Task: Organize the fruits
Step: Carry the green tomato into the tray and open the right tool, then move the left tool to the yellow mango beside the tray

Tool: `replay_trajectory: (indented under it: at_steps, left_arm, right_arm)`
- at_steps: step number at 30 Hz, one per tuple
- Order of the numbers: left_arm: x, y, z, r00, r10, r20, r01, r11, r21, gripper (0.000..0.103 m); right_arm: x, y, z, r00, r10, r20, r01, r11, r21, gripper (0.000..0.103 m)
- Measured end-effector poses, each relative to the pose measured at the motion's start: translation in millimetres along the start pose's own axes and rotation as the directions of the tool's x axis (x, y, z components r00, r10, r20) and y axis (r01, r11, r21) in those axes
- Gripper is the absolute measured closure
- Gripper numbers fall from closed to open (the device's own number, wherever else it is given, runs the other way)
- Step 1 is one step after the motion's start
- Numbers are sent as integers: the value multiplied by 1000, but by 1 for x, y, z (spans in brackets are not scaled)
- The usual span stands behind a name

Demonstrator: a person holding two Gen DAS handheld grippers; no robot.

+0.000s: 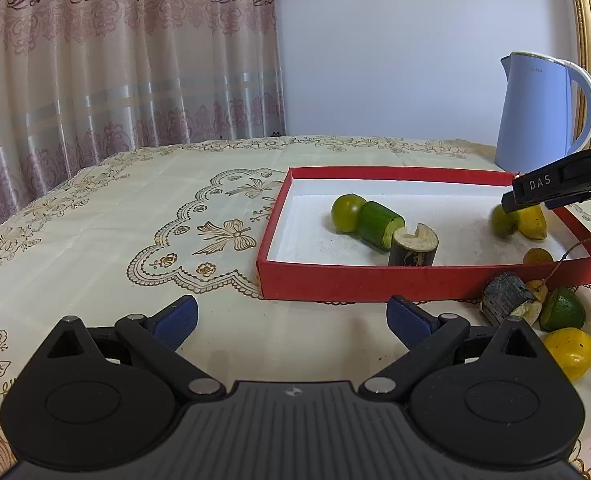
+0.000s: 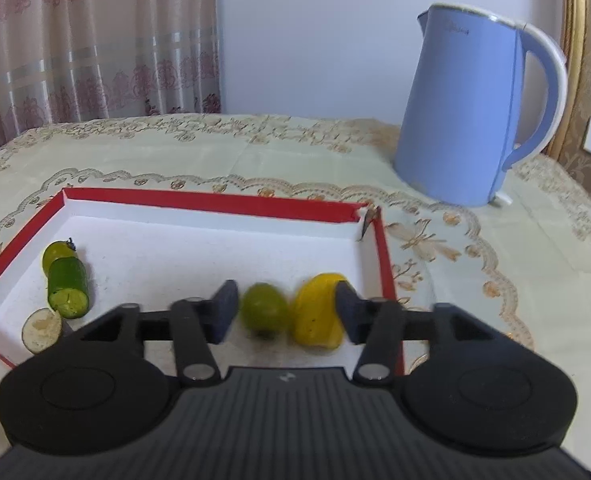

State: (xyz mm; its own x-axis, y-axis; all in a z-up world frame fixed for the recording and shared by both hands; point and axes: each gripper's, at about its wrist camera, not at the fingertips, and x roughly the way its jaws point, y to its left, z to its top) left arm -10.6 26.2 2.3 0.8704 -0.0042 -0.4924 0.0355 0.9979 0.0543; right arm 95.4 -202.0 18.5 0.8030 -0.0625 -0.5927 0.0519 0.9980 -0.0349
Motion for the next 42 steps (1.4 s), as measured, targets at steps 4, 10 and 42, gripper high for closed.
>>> replay_trajectory:
  at_steps: [4,10,42]
  left_arm:
    - [0,1,0,1000,-4,-3,4,1000,-7,2]
    - [2,1,0,1000,-5,-8,5,1000,-8,2]
    - [-50,-95,-17,944,-326,55,292,900,323,2]
  right_arm:
    - [-7,-2,0,1000,-3,23,3,1000,15,17]
    - [-24,-7,-3,998,-18,62,16,999,34,0]
    - [-100,-57,-111,975,-168,142,103,919,380,0]
